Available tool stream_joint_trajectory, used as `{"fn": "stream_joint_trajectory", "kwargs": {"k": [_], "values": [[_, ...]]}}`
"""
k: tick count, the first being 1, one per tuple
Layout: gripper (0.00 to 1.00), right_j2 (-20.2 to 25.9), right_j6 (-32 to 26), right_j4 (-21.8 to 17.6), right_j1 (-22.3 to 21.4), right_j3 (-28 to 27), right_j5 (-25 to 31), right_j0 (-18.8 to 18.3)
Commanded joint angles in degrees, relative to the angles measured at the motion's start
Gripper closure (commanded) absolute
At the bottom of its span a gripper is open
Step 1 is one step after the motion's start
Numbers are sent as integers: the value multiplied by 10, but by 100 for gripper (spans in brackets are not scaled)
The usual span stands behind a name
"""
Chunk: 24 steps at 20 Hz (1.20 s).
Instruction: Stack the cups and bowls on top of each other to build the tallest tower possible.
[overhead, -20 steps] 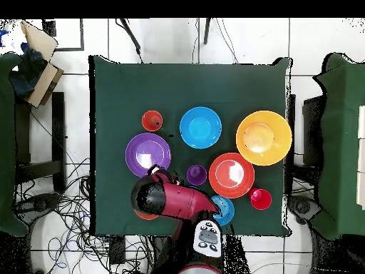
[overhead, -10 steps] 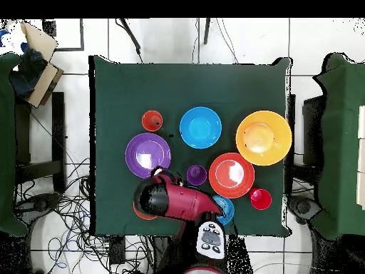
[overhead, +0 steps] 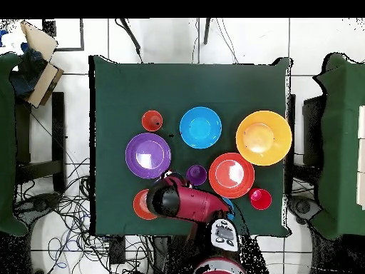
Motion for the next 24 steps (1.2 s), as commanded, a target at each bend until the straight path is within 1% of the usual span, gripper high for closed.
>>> {"fn": "stream_joint_trajectory", "kwargs": {"k": [1, 4, 6, 10, 15, 17, 21, 24], "values": [[0, 37, 31, -42, 37, -35, -38, -10], [0, 35, 30, -45, 26, -31, -26, -11], [0, 44, 39, -46, 24, -22, -36, -20], [0, 51, 42, -44, 7, -14, -17, -19], [0, 55, 44, -43, 12, -14, -20, -22], [0, 64, 43, -44, 14, -14, -20, -31], [0, 66, 43, -41, 3, -9, -10, -31], [0, 90, 48, -36, -10, 5, -1, -43]]}}
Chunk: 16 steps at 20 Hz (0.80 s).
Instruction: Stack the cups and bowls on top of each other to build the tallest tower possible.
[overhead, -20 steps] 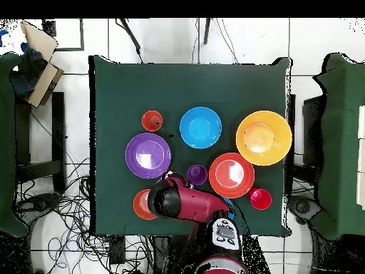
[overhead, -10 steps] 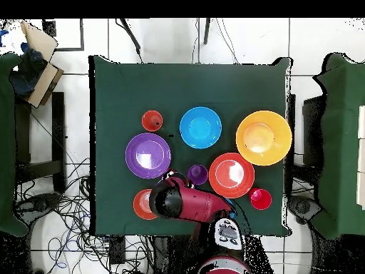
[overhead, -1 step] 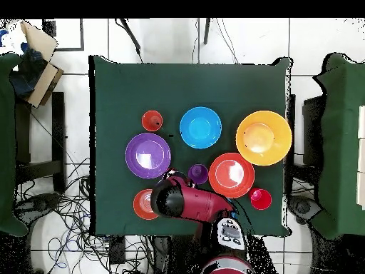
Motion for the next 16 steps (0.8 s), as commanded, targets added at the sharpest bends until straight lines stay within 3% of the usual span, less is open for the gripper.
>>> {"fn": "stream_joint_trajectory", "kwargs": {"k": [1, 8, 16], "values": [[0, 86, 49, -15, -12, 10, 14, -25], [0, 136, 54, -3, -34, 31, 39, -51], [0, 143, 59, -1, -37, 35, 40, -51]]}}
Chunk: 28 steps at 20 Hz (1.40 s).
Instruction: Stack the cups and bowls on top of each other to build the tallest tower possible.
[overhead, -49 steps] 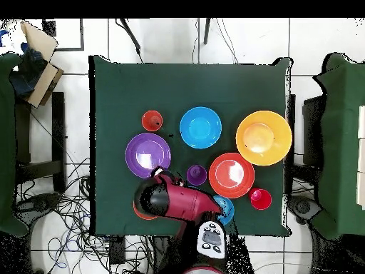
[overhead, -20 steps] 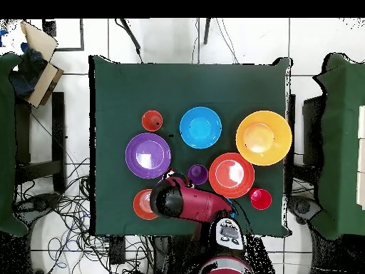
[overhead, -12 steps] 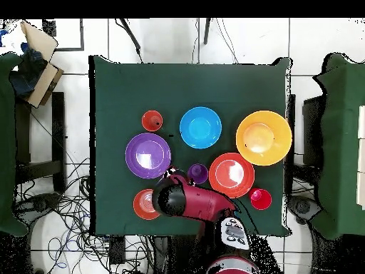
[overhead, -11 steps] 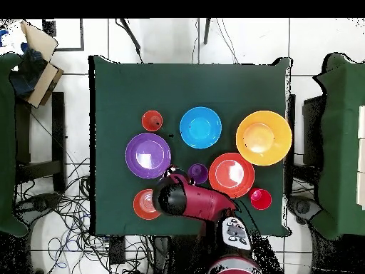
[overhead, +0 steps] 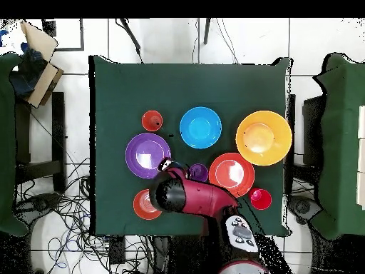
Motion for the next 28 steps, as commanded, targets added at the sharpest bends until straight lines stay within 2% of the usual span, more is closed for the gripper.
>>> {"fn": "stream_joint_trajectory", "kwargs": {"k": [1, 8, 18, 21, 25, 28], "values": [[0, 65, 59, -3, 10, 26, 36, 0], [0, 38, 50, -11, 21, 10, 32, 11], [0, 22, 48, -7, 6, 8, 54, 20], [0, 18, 50, -3, -5, 15, 64, 17], [0, -1, 65, 12, -35, 25, 88, 34], [0, -4, 65, 13, -42, 22, 98, 37]]}}
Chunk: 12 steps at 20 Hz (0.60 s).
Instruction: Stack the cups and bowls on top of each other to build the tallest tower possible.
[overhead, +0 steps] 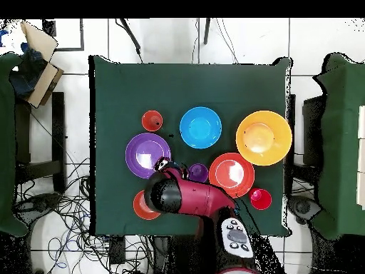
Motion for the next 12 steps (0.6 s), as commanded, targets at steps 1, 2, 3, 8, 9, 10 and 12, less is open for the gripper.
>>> {"fn": "stream_joint_trajectory", "kwargs": {"k": [1, 2, 3, 8, 9, 10, 12], "values": [[0, 5, 63, 12, -24, 22, 86, 18], [0, 6, 63, 12, -26, 23, 88, 16], [0, 10, 61, 12, -29, 25, 89, 12], [0, 13, 64, 11, -23, 23, 85, 11], [0, 13, 64, 11, -23, 23, 85, 12], [0, 12, 65, 11, -23, 22, 86, 12], [0, 11, 66, 11, -24, 21, 87, 13]]}}
